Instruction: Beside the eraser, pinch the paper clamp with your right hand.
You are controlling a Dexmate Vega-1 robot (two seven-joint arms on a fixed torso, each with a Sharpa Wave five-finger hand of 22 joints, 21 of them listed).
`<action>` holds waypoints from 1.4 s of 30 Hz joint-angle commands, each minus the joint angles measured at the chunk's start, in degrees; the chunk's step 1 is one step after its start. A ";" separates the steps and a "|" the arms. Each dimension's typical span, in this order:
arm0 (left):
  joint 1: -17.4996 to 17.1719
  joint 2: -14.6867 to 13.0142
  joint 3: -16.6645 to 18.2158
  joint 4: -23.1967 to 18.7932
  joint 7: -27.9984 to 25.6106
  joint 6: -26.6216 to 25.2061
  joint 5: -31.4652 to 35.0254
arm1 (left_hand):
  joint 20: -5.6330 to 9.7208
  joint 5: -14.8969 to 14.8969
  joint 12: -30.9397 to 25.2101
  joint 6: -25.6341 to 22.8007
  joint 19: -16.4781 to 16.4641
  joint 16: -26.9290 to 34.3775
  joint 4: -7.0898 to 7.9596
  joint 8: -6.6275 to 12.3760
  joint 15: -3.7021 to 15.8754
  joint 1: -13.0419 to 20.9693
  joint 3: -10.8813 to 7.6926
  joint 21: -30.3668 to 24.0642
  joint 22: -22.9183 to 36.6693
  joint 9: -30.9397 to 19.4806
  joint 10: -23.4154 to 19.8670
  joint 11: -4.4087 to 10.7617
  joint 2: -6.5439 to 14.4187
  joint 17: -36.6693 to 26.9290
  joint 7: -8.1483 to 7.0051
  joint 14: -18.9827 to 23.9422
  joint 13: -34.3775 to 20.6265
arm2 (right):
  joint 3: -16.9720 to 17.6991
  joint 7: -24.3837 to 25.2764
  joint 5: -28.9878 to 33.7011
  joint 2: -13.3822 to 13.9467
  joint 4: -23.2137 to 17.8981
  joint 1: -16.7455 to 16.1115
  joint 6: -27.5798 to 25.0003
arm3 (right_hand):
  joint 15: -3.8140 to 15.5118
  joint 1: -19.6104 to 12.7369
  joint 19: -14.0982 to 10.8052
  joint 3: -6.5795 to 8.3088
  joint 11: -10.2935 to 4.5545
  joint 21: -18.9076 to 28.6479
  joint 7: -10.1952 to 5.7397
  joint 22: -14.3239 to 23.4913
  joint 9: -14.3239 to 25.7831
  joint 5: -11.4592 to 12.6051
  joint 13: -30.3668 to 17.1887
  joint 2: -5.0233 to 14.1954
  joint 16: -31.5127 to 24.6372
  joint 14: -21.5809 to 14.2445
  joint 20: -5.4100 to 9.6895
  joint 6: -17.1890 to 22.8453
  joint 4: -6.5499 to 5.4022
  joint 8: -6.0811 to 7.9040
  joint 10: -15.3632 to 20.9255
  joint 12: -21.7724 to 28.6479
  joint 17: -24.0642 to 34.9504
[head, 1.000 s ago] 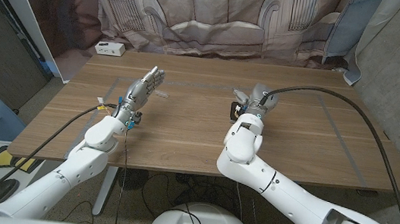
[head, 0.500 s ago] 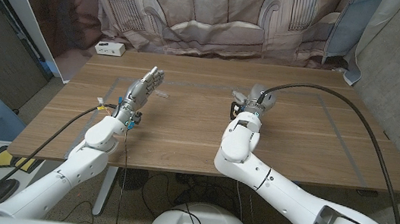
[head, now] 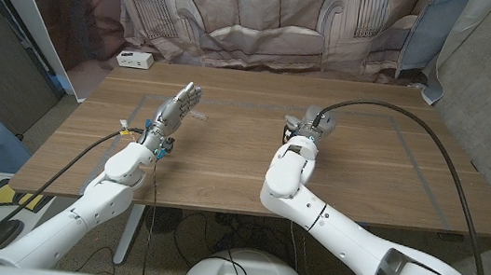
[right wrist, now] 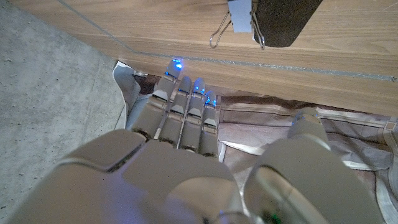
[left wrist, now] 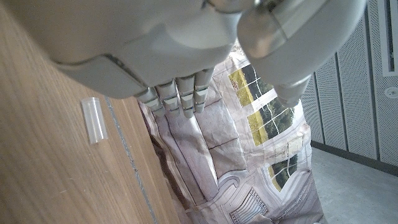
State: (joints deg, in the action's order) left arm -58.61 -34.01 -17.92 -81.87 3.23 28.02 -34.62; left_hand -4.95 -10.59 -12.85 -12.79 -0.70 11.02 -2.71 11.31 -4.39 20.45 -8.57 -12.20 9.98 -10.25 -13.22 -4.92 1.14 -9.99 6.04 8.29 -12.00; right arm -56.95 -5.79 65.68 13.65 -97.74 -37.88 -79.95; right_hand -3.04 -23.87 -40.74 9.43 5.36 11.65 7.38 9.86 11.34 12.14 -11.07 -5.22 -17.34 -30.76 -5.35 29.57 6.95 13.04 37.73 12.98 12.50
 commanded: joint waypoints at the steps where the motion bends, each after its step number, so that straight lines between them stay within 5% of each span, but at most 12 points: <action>1: -0.12 -0.14 0.01 -0.37 -0.20 -0.41 -0.10 | -0.56 0.12 -0.09 -0.60 -0.08 -0.14 -0.42 -0.26 -0.07 0.16 -0.18 -0.01 0.28 -0.24 -0.35 -0.17 0.24 -0.30 -0.19 0.30 0.07 | -0.34 -3.53 1.45 -0.64 1.42 0.76 -0.03 | -0.93 -1.80 -1.04 0.28 0.57 0.18 1.55 0.04 0.09 0.38 -0.16 -0.17 0.49 -0.42 -0.85 0.19 0.82 -0.25 0.27 -0.10 -0.13; 11: 0.08 0.17 -0.11 0.27 0.15 -0.33 -0.41 | -0.61 0.12 -0.08 -0.59 -0.12 -0.13 -0.51 -0.28 -0.18 0.16 -0.22 0.09 0.29 -0.24 -0.40 -0.28 0.35 -0.31 -0.25 0.38 0.08 | 0.41 -8.29 3.58 -1.67 2.90 1.16 -0.03 | -4.24 -1.79 -0.81 -0.32 1.89 -0.31 3.28 -0.04 0.10 0.49 -0.18 -0.84 1.34 -0.19 -3.56 -1.32 0.65 -1.13 -0.41 -0.75 -0.38; 31: -0.01 0.33 0.13 0.75 0.20 0.13 -0.65 | -0.66 0.13 -0.07 -0.84 -0.20 -0.14 -0.70 -0.22 -0.15 0.22 -0.32 0.25 0.29 -0.25 -0.47 -0.34 0.55 -0.31 -0.14 0.40 0.10 | 2.67 -13.93 7.96 -4.64 7.65 1.73 -0.03 | -6.95 -0.21 1.26 -1.60 3.35 -1.03 4.44 -0.03 0.11 0.75 -0.22 -1.44 3.38 2.05 -6.86 -6.15 -0.22 -2.43 -4.85 -2.32 -0.58; 42: -0.22 0.40 0.25 0.90 0.15 0.27 -0.83 | -0.73 0.14 -0.06 -0.83 -0.27 -0.11 -0.79 -0.25 -0.19 0.22 -0.35 0.29 0.30 -0.25 -0.48 -0.24 0.62 -0.31 -0.19 0.51 0.10 | 2.84 -8.93 2.16 -4.41 8.42 2.33 -0.03 | -7.43 -0.20 1.86 -1.72 3.03 -1.11 4.52 0.00 0.10 0.87 -0.23 -1.30 3.57 1.92 -6.99 -7.30 -0.30 -2.48 -5.41 -2.28 -0.64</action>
State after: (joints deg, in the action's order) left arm -58.63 -33.74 -17.81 -81.19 3.33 28.07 -35.23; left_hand -5.25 -10.59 -12.85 -13.10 -1.01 11.02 -3.10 11.31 -4.39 20.45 -8.97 -12.20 9.98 -10.25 -13.42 -5.12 1.14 -9.99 5.72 8.29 -11.72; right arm -54.29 -18.05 72.47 9.15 -90.23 -36.18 -79.99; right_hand -10.36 -24.21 -38.99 7.80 8.59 10.57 8.58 9.87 11.32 12.53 -11.06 -6.54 -13.74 -28.44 -12.41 22.58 6.66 10.78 32.62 10.80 11.70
